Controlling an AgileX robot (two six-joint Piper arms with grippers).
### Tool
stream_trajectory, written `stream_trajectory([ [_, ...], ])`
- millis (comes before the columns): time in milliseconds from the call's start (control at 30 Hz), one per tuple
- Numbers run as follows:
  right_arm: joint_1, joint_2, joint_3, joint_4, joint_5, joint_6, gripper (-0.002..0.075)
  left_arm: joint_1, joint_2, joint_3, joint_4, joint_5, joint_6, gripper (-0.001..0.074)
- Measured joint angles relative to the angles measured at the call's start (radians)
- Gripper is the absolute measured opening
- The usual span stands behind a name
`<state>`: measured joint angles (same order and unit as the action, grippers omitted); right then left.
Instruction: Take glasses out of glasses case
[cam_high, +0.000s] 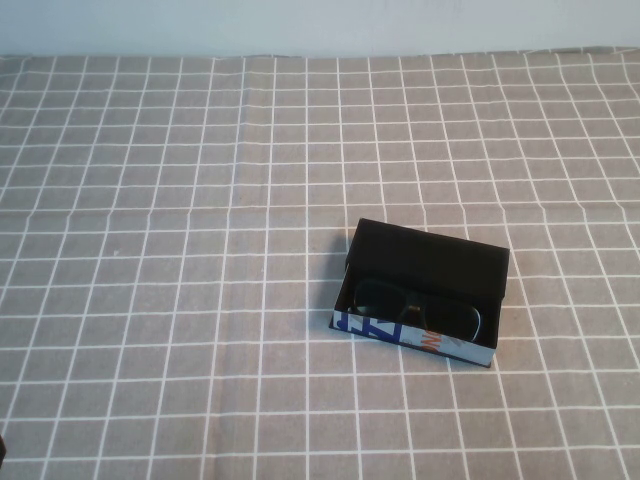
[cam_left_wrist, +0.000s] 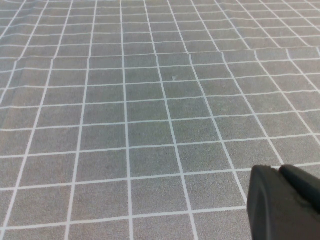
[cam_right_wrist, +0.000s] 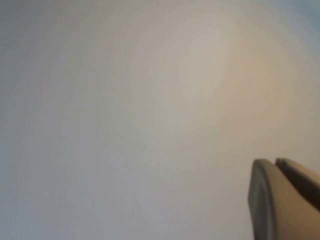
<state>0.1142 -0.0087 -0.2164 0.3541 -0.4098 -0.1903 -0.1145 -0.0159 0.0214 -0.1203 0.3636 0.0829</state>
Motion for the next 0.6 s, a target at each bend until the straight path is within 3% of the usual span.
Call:
stream_trajectory([
  [233,0.000,0.056,-0.242,0.001,0.116,0.000,-0.0018,0.000,0.000,0.000,0.000,0.000,0.000,-0.0005],
  [600,0.000,0.447,-0.603,-0.011,0.634,0.000,-0.0018,0.000,0.000,0.000,0.000,0.000,0.000,-0.0005],
])
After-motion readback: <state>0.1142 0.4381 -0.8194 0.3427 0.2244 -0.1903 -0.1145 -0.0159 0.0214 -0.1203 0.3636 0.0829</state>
